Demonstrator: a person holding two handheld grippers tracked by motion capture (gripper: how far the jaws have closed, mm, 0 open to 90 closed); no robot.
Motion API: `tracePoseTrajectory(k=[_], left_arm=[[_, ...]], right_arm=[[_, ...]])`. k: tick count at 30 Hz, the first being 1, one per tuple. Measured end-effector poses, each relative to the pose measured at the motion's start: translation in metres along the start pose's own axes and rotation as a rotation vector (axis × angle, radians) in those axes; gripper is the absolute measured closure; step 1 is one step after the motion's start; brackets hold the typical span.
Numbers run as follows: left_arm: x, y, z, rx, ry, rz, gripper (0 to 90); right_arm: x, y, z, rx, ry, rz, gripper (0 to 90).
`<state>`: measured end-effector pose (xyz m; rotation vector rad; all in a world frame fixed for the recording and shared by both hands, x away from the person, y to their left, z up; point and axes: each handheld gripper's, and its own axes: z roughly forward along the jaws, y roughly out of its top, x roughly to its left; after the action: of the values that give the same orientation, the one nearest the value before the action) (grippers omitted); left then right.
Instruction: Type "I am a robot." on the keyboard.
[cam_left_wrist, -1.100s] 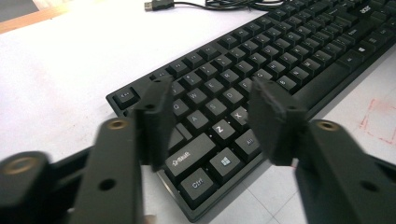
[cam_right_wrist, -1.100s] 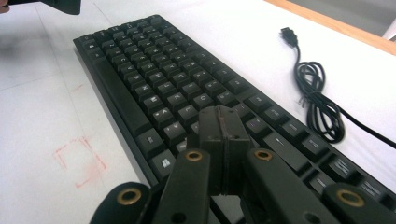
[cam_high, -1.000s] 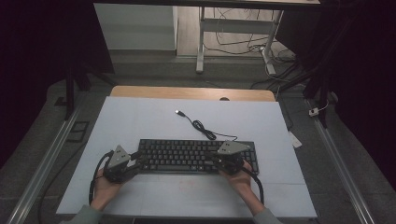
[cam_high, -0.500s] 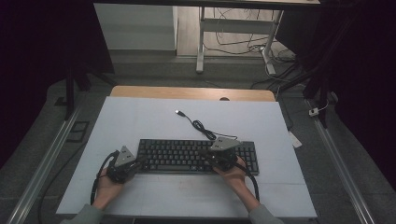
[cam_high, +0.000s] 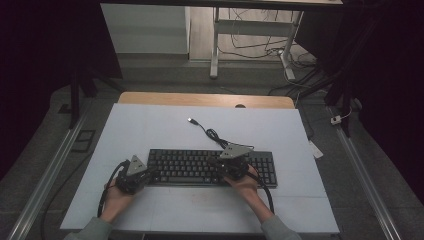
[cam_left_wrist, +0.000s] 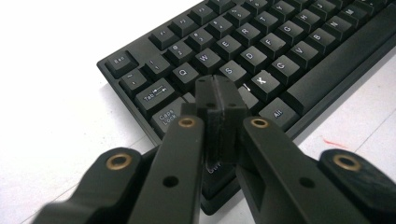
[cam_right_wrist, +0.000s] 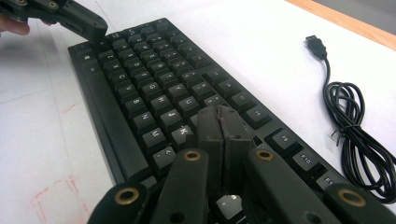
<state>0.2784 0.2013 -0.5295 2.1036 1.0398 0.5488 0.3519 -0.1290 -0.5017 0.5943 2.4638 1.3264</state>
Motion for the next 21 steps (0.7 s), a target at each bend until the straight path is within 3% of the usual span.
tracePoseTrajectory(k=[21], left_arm=[[-0.001,0.000,0.005,0.034,-0.002,0.020,88.8]], right_arm=[[0.002,0.008,0.015,0.016,0.008,-0.011,88.7]])
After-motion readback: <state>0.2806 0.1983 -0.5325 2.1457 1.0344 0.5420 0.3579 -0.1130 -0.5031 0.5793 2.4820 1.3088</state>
